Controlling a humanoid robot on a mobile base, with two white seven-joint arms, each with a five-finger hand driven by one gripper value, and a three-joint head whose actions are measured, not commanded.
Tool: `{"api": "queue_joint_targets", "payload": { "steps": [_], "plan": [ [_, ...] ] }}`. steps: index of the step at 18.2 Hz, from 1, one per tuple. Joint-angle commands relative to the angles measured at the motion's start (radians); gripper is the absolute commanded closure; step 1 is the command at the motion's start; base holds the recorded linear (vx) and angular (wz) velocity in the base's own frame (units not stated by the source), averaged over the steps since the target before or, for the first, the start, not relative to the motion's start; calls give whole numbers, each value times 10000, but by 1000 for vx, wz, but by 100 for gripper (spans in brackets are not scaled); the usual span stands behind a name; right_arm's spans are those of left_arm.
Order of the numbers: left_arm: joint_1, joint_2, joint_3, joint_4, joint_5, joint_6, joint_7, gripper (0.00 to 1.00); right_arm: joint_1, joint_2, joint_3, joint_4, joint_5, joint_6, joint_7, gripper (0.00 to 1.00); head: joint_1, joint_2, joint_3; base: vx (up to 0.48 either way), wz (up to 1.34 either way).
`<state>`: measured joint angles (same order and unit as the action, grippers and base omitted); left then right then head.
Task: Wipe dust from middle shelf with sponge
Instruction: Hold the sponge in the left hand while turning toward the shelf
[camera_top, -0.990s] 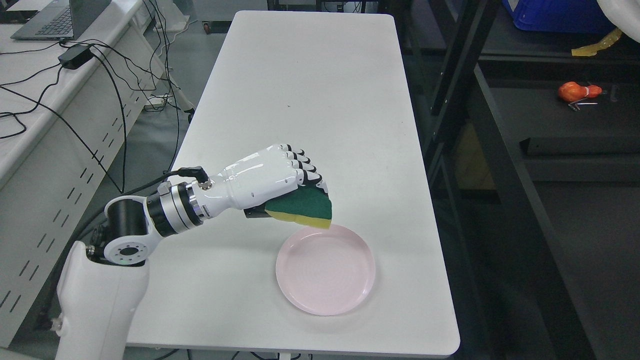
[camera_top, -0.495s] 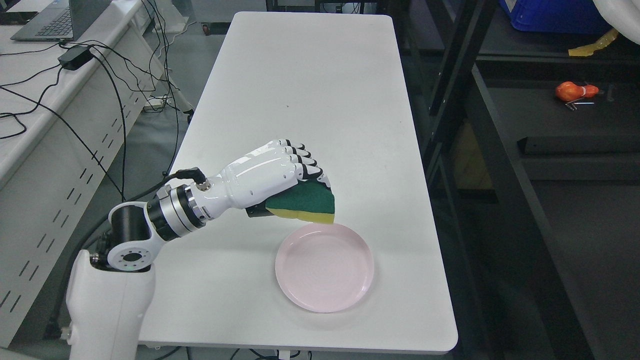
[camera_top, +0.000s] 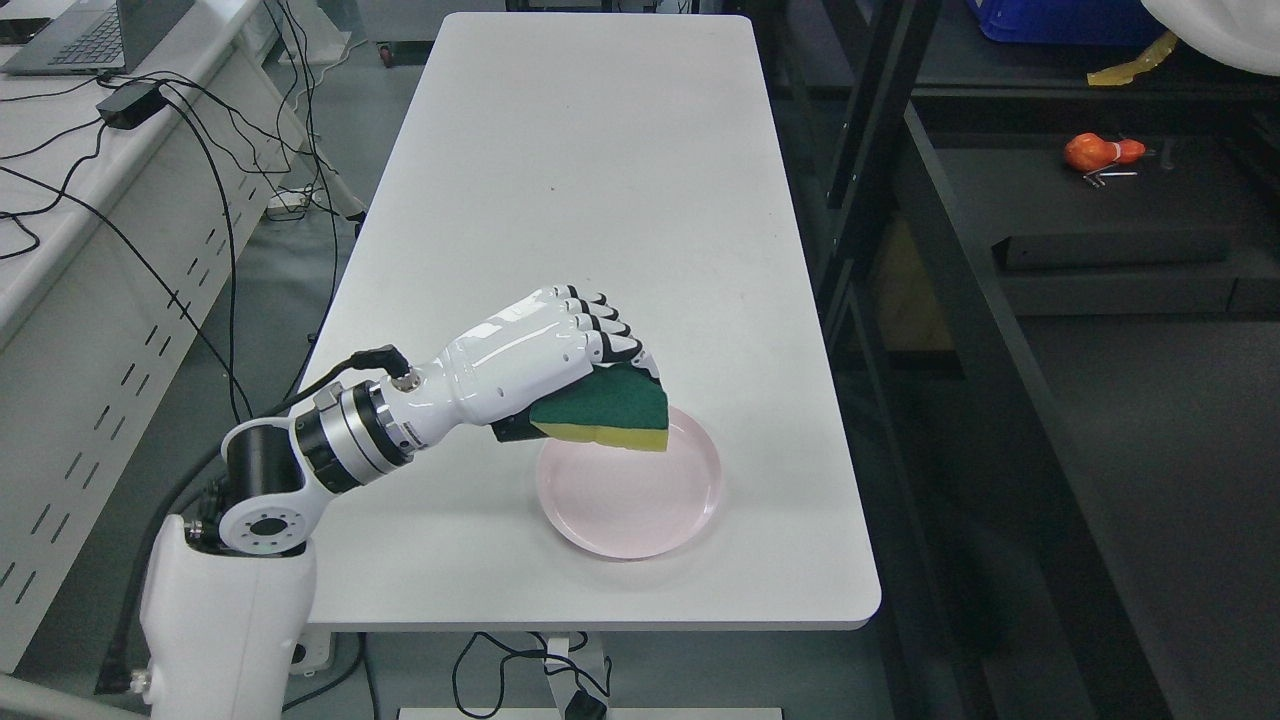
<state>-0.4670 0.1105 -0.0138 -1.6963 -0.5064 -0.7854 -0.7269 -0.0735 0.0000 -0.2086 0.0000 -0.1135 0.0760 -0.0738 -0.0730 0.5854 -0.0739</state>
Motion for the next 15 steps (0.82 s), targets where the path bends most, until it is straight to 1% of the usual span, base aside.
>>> {"api": "queue_joint_targets", "payload": {
  "steps": [1,2,3,5,8,12,15],
  "plan": [
    [53,-506,183,-18,17,0,-2,100,-1,-175,0,-175,0,7,2,0,0,0,0,-167,-75],
    [68,-796,275,-3,63,0,-2,100,-1,-175,0,-175,0,7,2,0,0,0,0,-156,-61],
    [129,-931,352,43,170,0,-2,100,-1,-175,0,-175,0,7,2,0,0,0,0,-155,-125],
    [497,-931,262,74,369,0,44,100,-1,-175,0,-175,0,7,2,0,0,0,0,-143,-184],
    [559,-931,-76,197,905,0,105,100,-1,-175,0,-175,0,7,2,0,0,0,0,-117,-337],
    [575,-931,-521,212,2131,797,826,100,-1,-175,15,-175,0,7,2,0,0,0,0,-123,-462],
    [941,-931,-873,197,2257,813,750,100,-1,-175,0,-175,0,7,2,0,0,0,0,-138,-456]
  ]
}}
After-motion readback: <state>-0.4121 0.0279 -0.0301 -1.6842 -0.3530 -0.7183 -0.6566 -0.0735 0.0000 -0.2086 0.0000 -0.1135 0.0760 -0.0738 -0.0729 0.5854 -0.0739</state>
